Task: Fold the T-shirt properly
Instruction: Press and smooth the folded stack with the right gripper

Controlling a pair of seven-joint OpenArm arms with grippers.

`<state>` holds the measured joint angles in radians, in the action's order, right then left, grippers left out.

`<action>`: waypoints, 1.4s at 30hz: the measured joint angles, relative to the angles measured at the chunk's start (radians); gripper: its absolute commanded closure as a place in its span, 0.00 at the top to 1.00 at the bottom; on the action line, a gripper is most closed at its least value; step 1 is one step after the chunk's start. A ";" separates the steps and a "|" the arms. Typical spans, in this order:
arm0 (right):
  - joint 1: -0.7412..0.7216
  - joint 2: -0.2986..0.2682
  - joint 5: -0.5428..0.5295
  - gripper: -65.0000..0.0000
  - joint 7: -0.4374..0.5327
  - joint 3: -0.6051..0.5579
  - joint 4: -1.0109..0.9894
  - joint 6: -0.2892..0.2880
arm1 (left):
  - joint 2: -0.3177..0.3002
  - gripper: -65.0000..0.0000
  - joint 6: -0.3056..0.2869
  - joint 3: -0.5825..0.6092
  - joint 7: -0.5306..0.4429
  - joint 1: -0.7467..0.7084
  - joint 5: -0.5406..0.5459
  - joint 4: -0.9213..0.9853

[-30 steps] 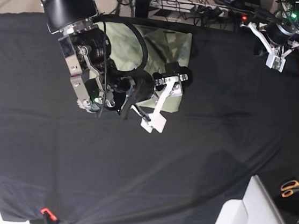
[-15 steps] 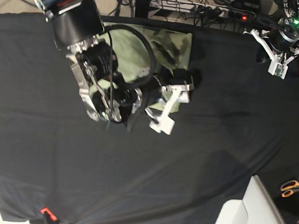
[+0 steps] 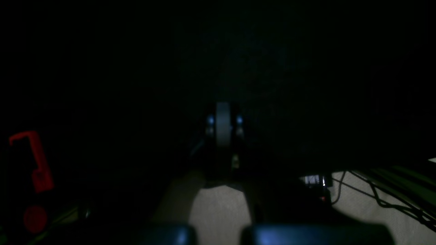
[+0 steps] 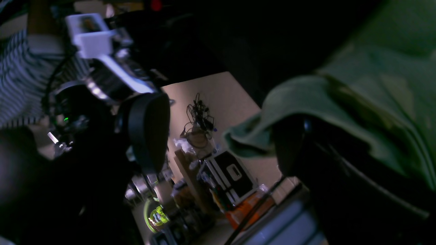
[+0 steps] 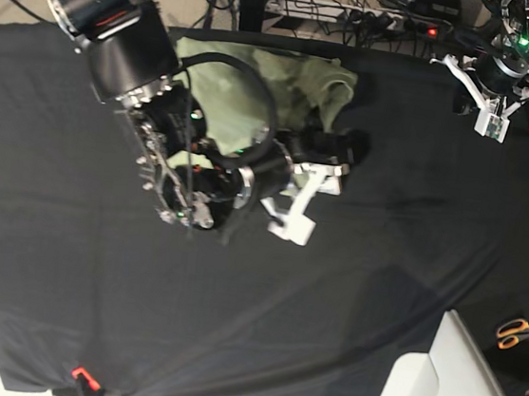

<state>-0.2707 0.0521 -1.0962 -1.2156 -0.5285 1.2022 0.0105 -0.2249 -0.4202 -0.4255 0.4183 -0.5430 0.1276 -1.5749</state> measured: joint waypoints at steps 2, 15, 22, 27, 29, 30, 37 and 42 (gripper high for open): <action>0.000 -0.019 0.007 0.67 -0.001 0.001 0.000 0.000 | 0.000 0.00 0.000 0.000 0.000 0.000 0.000 0.000; 0.017 -0.064 -0.014 0.66 0.003 0.006 0.243 0.000 | 0.000 0.00 0.000 0.001 -0.001 0.000 0.000 0.000; 0.207 -0.223 0.019 0.00 0.001 0.161 0.332 0.148 | 0.000 0.00 0.000 0.001 -0.004 -0.003 0.001 0.000; 0.269 -0.240 -0.007 0.00 0.041 0.167 0.332 0.145 | -0.006 0.00 0.000 0.004 -0.003 0.000 0.000 0.000; 0.267 -0.245 -0.002 0.01 0.080 0.167 0.301 0.146 | -0.008 0.00 0.000 0.004 -0.003 0.003 0.000 0.000; 0.262 -0.249 -0.001 0.01 0.084 0.167 0.277 0.146 | -0.008 0.00 0.000 0.005 -0.003 0.006 0.000 0.000; 0.162 -0.241 -0.007 0.01 0.167 0.014 0.103 0.089 | -0.008 0.00 -0.002 0.006 -0.003 0.000 0.000 0.000; 0.112 -0.214 -0.002 0.01 0.203 -0.066 -0.035 0.044 | -0.008 0.00 -0.003 0.001 -0.004 -0.003 0.000 0.000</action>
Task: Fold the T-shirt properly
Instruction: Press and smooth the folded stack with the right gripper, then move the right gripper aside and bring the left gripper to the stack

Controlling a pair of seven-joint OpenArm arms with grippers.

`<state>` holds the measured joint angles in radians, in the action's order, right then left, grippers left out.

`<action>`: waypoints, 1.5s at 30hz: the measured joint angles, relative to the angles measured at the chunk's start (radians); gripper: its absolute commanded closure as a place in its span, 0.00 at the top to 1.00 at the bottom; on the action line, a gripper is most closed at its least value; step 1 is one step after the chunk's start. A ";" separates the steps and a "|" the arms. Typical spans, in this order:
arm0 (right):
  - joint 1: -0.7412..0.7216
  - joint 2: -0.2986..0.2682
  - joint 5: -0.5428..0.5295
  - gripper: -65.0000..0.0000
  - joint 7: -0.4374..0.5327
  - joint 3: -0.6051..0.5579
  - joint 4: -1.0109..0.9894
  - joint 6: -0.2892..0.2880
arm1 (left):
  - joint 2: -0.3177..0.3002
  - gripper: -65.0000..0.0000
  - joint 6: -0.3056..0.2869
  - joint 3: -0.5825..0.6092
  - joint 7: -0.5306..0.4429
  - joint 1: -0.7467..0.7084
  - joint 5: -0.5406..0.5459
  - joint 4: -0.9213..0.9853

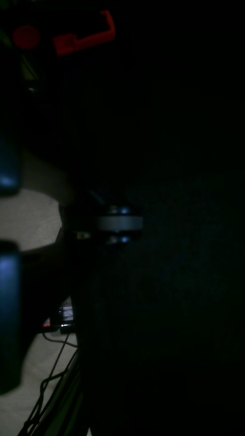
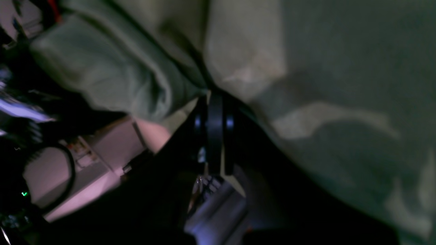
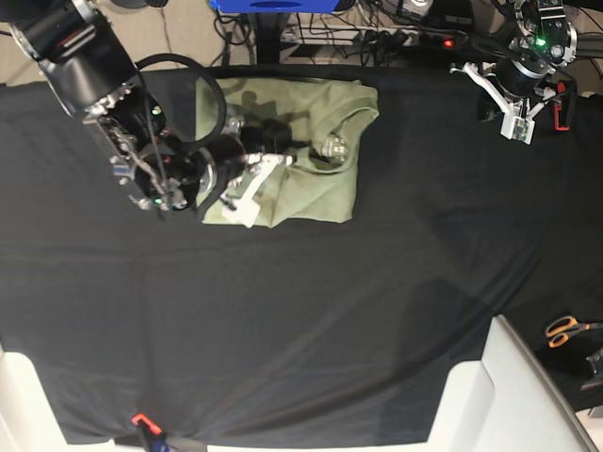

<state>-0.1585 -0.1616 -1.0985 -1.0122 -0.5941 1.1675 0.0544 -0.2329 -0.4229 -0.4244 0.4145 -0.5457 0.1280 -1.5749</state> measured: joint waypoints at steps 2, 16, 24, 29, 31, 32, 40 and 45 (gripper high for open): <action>-0.028 0.017 0.003 0.01 0.017 -0.034 -0.024 -0.003 | 0.000 0.00 0.000 0.000 0.000 0.000 -0.001 0.000; -0.217 0.104 0.002 0.01 0.078 -0.091 -0.100 -0.011 | 0.002 0.00 0.000 0.000 0.000 0.000 0.000 0.000; -0.243 0.103 -0.011 0.01 0.109 -0.146 -0.122 -0.169 | 0.006 0.00 0.000 0.003 0.000 0.000 0.000 0.000; -0.089 -0.051 0.001 0.01 0.058 -0.140 0.104 -0.116 | 0.012 0.00 0.004 0.006 0.003 -0.023 0.004 -0.032; -0.023 -0.104 0.014 0.01 0.062 -0.142 0.211 -0.096 | 0.034 0.00 0.004 0.021 0.014 -0.054 0.002 -0.107; 0.002 -0.126 0.023 0.01 0.092 -0.145 0.265 -0.087 | 0.045 0.00 0.008 0.035 0.013 -0.069 -0.001 -0.150; 0.180 -0.359 0.278 0.01 0.359 -0.141 0.528 0.125 | 0.045 0.00 0.003 0.299 0.032 -0.069 0.075 -0.327; 0.291 -0.382 0.333 0.01 0.424 0.122 0.544 0.208 | 0.045 0.00 0.004 0.439 0.042 0.043 0.075 -0.286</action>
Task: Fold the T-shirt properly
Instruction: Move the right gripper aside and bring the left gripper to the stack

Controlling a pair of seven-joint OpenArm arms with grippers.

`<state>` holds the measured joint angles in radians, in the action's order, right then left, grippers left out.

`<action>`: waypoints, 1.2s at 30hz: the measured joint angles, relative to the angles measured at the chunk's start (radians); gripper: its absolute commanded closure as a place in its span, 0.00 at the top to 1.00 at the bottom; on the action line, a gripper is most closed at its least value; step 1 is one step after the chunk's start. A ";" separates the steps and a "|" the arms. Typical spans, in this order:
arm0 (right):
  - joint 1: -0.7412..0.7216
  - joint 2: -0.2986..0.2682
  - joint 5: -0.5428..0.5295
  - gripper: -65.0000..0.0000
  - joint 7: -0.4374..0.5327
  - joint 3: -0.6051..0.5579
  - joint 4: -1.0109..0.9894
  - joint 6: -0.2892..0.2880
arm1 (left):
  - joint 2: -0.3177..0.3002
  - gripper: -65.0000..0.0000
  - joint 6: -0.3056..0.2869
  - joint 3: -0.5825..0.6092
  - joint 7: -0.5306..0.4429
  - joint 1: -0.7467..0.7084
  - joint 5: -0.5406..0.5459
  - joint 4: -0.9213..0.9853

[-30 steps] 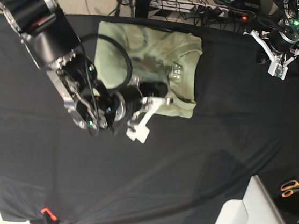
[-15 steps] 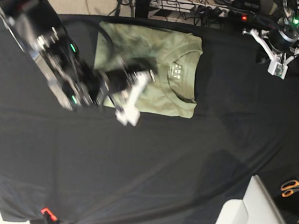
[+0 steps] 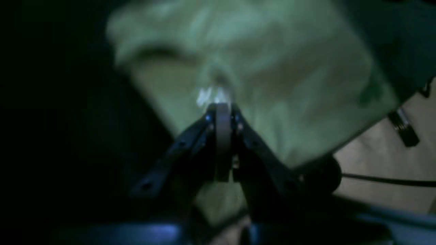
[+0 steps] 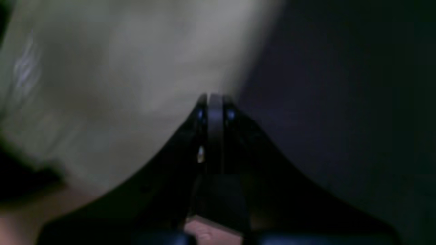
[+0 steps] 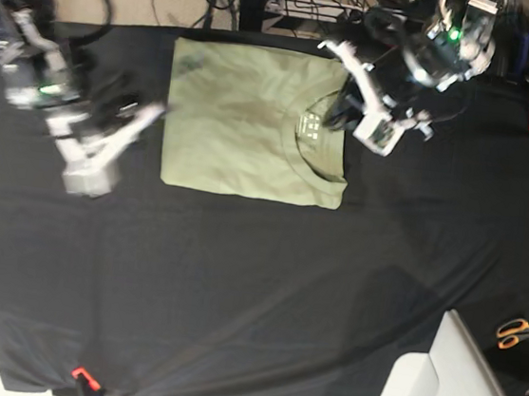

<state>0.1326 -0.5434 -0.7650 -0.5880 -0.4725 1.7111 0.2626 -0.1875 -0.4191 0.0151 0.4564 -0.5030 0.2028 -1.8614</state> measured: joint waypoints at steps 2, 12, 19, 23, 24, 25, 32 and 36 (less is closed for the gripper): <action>0.060 -0.014 0.012 0.01 0.002 0.123 -0.003 0.003 | 0.000 0.00 0.010 0.031 -0.003 0.028 -0.002 0.037; 0.153 -0.002 0.010 0.01 -0.008 0.300 -0.006 -0.160 | 0.000 0.00 0.008 0.100 -0.004 0.087 -0.003 0.284; 0.150 0.000 0.003 0.01 -0.006 0.300 -0.044 -0.167 | -0.003 0.00 0.007 0.092 -0.022 0.085 0.007 0.343; 0.148 0.001 0.003 0.01 -0.007 0.299 -0.044 -0.168 | -0.003 0.00 0.007 0.053 0.003 0.043 0.002 0.226; 0.148 0.000 0.003 0.01 -0.007 0.299 -0.044 -0.170 | -0.003 0.00 0.007 0.029 0.005 0.022 0.004 0.186; 0.148 0.000 0.003 0.01 -0.006 0.300 -0.044 -0.169 | -0.003 0.00 0.009 0.004 0.030 0.006 0.006 0.146; 0.148 0.000 0.003 0.01 -0.006 0.299 -0.047 -0.170 | 0.036 0.00 -0.002 -0.230 0.163 -0.011 0.259 -0.059; 0.145 0.000 0.003 0.01 -0.007 0.298 -0.085 -0.169 | 0.024 0.38 0.016 -0.331 0.283 0.074 0.430 0.089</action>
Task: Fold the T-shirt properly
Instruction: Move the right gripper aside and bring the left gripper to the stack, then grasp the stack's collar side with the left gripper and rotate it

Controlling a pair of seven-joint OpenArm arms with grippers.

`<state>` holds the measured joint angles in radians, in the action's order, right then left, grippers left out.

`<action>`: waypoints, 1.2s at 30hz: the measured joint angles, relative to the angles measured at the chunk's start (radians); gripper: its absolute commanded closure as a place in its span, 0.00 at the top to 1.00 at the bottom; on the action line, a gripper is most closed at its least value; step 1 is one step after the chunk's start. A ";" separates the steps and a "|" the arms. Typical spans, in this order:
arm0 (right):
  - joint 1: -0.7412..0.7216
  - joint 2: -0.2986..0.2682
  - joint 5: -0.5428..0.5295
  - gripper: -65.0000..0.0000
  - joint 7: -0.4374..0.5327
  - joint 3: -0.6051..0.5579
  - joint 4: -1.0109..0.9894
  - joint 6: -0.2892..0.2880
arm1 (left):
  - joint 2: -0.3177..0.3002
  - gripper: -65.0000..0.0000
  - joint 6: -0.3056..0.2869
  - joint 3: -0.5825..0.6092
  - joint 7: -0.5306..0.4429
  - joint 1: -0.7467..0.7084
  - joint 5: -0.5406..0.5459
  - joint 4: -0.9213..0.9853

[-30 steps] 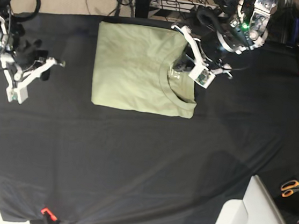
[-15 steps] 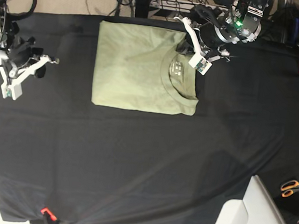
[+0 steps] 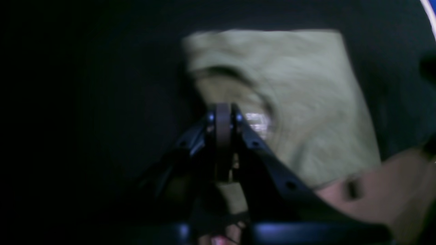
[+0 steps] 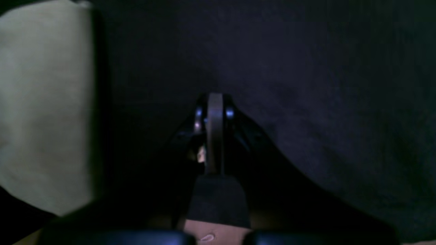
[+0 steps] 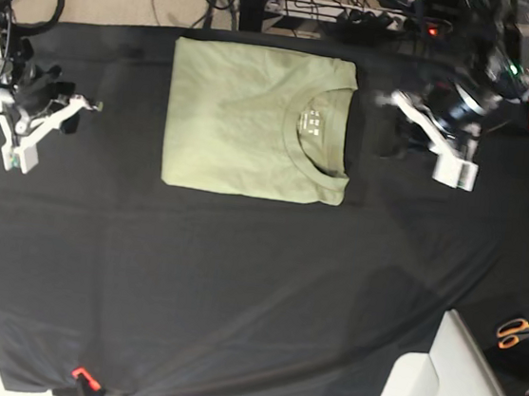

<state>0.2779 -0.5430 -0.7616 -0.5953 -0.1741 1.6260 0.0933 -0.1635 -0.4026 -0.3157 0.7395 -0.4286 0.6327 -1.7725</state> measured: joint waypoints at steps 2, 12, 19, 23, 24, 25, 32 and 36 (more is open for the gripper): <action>0.002 0.000 0.000 0.01 -0.002 -0.002 -0.005 0.000 | -0.010 0.66 -0.010 -0.008 -0.009 0.015 0.044 0.064; 0.003 0.000 0.004 0.01 0.002 -0.002 -0.012 0.000 | 0.011 1.00 -0.240 0.085 -0.012 0.154 0.108 0.362; 0.003 -0.002 0.007 0.01 0.002 -0.002 -0.014 0.002 | 0.048 1.00 -0.254 0.120 -0.030 0.200 0.129 0.499; 0.003 0.000 0.003 0.01 0.003 -0.003 -0.014 -0.001 | 0.041 1.00 -0.253 0.224 -0.090 0.210 0.129 0.517; 0.003 0.000 0.004 0.01 0.002 -0.003 -0.014 0.000 | 0.045 1.00 -0.253 0.242 -0.101 0.214 0.131 0.531; 0.003 0.000 0.004 0.01 0.002 -0.003 -0.014 0.000 | 0.049 1.00 -0.257 0.255 -0.105 0.219 0.142 0.552; 0.003 0.000 0.004 0.01 0.002 -0.002 -0.014 0.000 | 0.050 0.70 -0.279 0.328 -0.225 0.255 0.174 0.679; 0.003 0.000 0.003 0.01 0.003 -0.002 -0.014 -0.001 | 0.050 0.12 -0.278 0.332 -0.200 0.263 0.138 0.699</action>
<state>0.2806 -0.5430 -0.7586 -0.5926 -0.1764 1.6123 0.0925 -0.1131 -0.6807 0.0166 0.5400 -0.1654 0.7704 -1.0737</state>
